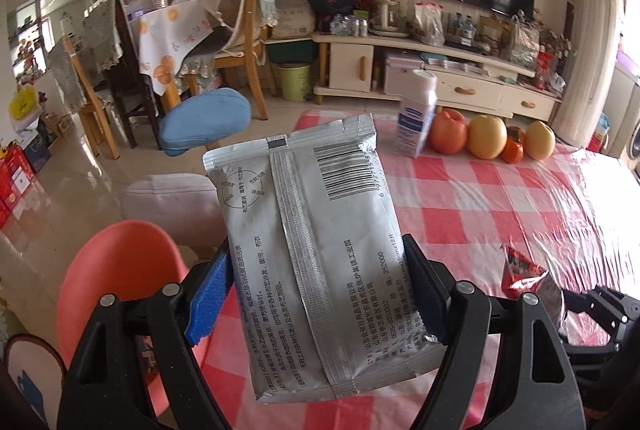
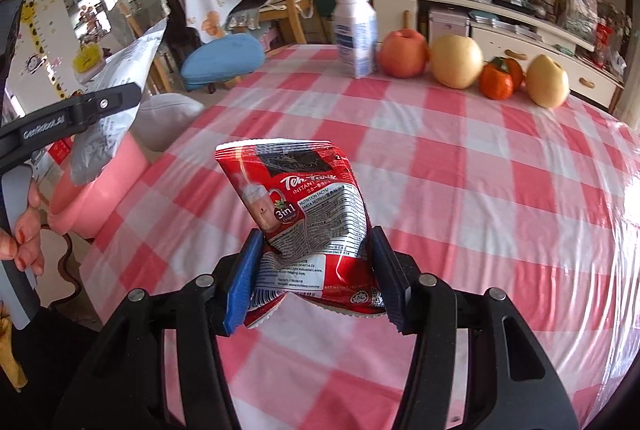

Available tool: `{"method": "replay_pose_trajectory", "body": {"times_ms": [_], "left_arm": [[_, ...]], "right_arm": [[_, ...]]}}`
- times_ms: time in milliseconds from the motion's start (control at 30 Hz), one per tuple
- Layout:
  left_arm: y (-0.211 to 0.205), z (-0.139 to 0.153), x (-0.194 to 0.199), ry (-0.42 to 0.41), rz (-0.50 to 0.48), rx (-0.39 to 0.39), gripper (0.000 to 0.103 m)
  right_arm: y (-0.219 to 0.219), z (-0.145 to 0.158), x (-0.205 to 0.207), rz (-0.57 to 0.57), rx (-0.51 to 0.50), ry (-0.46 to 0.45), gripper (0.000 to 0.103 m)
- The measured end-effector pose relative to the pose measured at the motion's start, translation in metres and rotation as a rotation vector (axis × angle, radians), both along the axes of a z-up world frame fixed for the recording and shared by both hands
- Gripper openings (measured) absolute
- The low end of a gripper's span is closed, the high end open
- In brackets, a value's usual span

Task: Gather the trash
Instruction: 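Carry the white packet and red sachet over the pink basin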

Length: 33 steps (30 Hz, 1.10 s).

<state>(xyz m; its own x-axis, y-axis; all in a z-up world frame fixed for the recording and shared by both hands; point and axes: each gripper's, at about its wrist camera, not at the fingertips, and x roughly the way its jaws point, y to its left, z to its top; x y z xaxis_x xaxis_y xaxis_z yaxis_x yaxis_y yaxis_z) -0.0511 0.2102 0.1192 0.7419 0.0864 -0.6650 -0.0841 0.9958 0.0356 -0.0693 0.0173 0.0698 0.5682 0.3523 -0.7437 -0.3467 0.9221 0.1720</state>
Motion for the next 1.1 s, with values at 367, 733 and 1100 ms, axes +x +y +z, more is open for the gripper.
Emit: {"method": "replay_pose_trajectory", "body": {"times_ms": [367, 733, 1100], "left_arm": [[0.055, 0.009, -0.017, -0.045, 0.100, -0.039, 0.079], [0.126, 0.012, -0.031, -0.066, 0.246, -0.107, 0.079], [0.213, -0.002, -0.044, -0.053, 0.451, -0.248, 0.079]], "right_arm": [[0.067, 0.011, -0.010, 0.109, -0.019, -0.016, 0.055], [0.147, 0.034, -0.016, 0.244, -0.041, -0.065, 0.055], [0.238, 0.051, -0.022, 0.415, -0.074, -0.127, 0.055]]}}
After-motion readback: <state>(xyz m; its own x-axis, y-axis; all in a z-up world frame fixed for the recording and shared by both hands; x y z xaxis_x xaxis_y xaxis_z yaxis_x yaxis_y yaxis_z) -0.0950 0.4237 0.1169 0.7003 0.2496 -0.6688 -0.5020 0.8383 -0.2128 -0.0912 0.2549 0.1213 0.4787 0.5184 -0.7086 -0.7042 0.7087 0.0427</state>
